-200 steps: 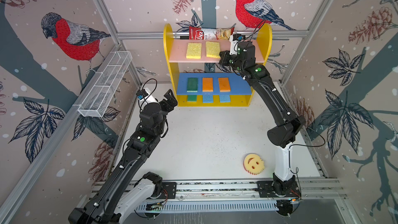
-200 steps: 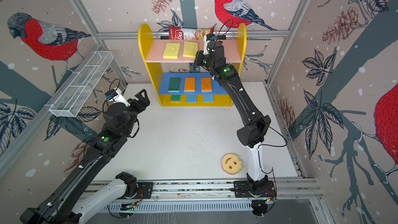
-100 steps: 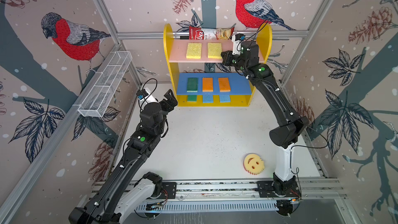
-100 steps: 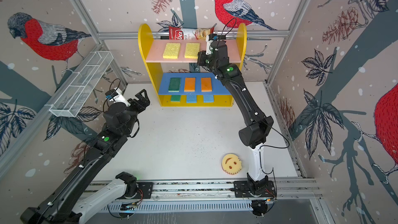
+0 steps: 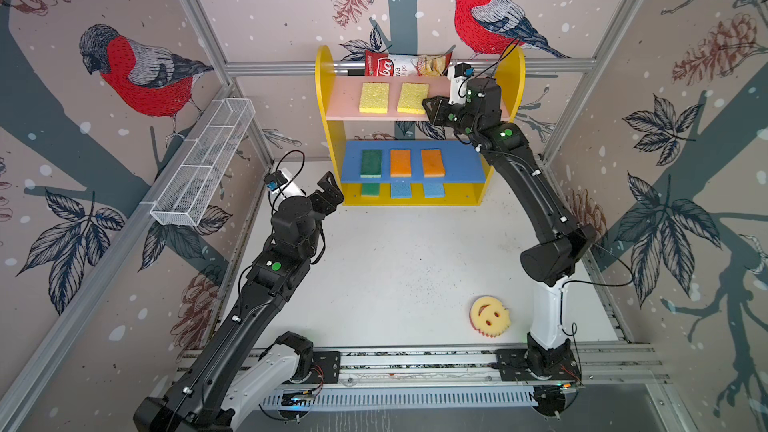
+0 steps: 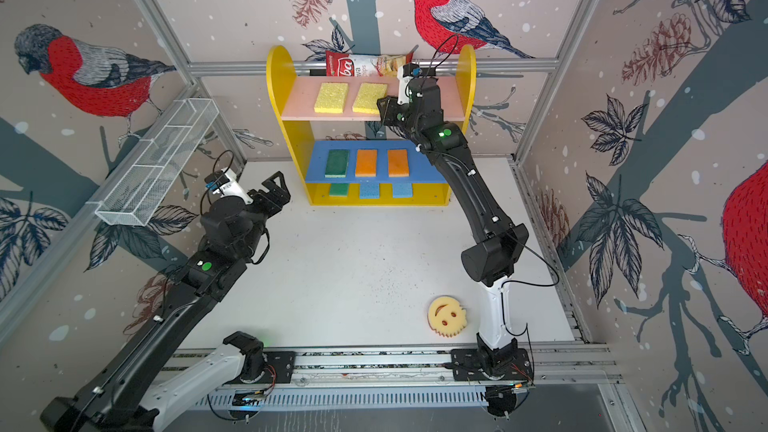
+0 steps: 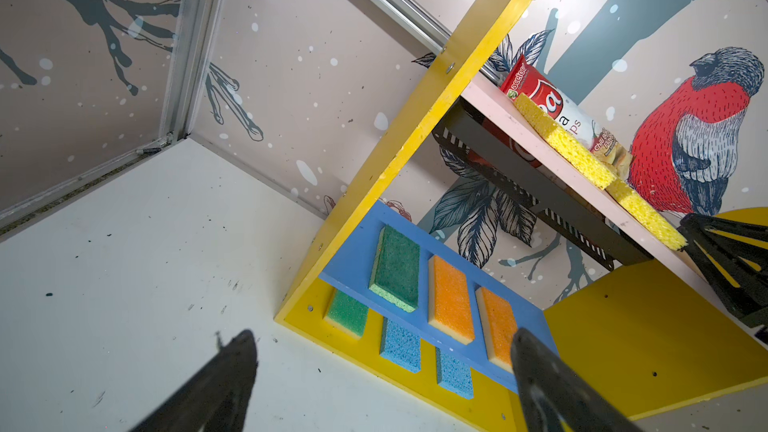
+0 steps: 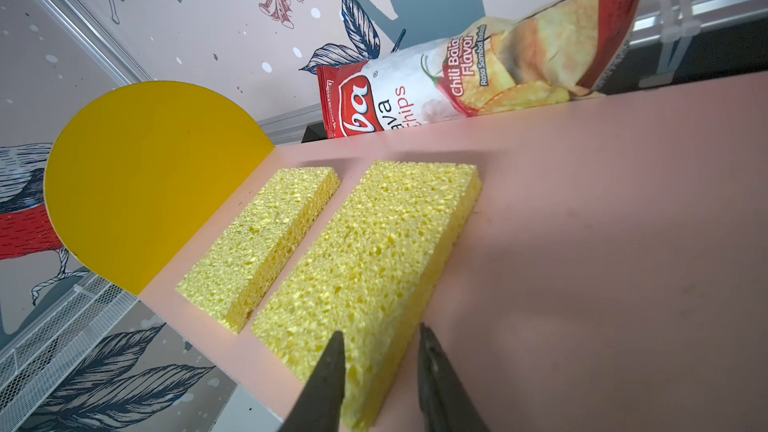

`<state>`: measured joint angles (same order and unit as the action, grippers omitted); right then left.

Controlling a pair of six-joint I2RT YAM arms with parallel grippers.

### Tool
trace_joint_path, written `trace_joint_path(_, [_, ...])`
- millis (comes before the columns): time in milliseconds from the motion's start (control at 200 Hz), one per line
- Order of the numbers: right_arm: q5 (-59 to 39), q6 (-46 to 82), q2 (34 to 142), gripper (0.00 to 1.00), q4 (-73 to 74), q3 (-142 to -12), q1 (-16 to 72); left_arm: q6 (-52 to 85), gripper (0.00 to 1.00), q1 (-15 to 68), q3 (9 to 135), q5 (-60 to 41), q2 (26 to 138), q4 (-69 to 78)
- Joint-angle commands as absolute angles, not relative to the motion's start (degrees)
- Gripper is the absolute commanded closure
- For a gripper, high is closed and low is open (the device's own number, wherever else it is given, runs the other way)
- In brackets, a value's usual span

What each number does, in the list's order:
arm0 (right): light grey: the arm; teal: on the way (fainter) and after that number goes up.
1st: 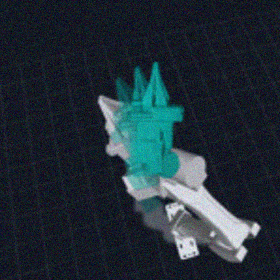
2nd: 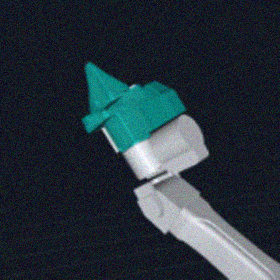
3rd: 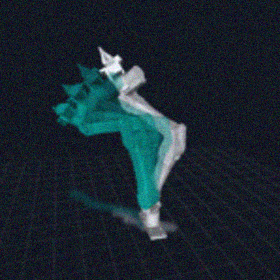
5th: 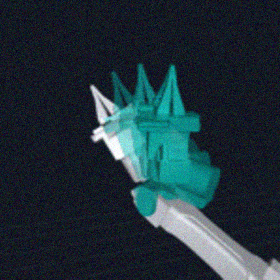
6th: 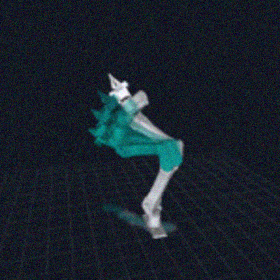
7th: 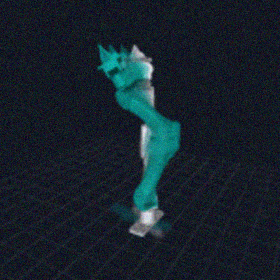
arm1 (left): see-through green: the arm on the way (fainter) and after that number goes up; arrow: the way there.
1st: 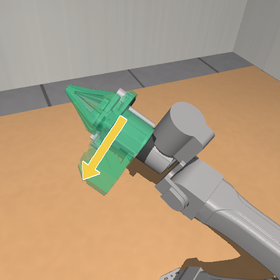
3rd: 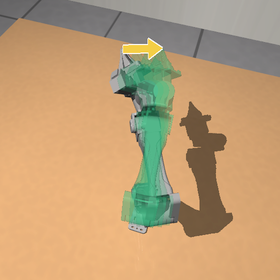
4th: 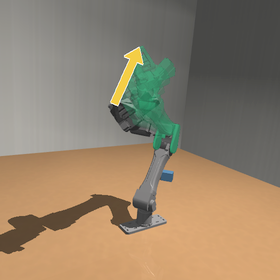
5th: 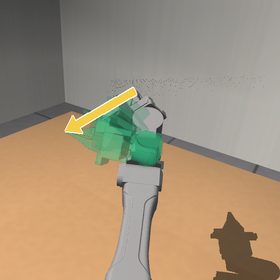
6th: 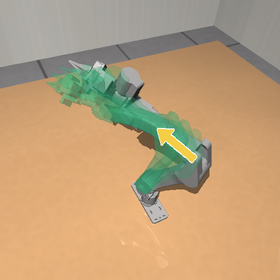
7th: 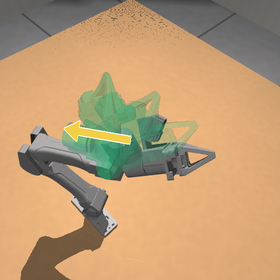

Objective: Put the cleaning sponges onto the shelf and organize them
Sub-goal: 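Nudge the sponge alongside the first sponge with the right gripper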

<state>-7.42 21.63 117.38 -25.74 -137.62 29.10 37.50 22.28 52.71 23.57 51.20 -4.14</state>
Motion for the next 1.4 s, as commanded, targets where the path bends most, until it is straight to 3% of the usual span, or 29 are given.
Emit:
trace_joint_path(0, [-8.0,23.0,117.2,0.68,-27.2,-137.6,28.9,37.1,0.06,22.2,53.2,22.8,51.3,-3.9])
trace_joint_path(445, [-6.7,20.8,120.1,0.67,-29.8,-139.8,31.1,37.3,0.06,22.1,53.0,22.9,51.5,-3.9])
trace_joint_path(690, [-2.3,20.1,120.6,0.85,-31.7,-140.1,31.1,37.5,0.06,22.1,52.9,22.8,51.9,-3.7])
trace_joint_path(941, [-2.2,20.0,119.9,0.91,-31.4,-140.1,30.4,37.5,0.06,22.1,53.3,22.7,52.3,-3.5])
trace_joint_path(1276, [-2.6,20.3,118.3,0.91,-31.3,-139.8,29.6,37.7,0.06,22.1,52.9,22.7,52.5,-3.4])
trace_joint_path(1396, [-3.8,20.9,118.5,0.86,-30.7,-139.6,30.0,37.8,0.06,22.2,53.0,22.6,52.5,-3.5])
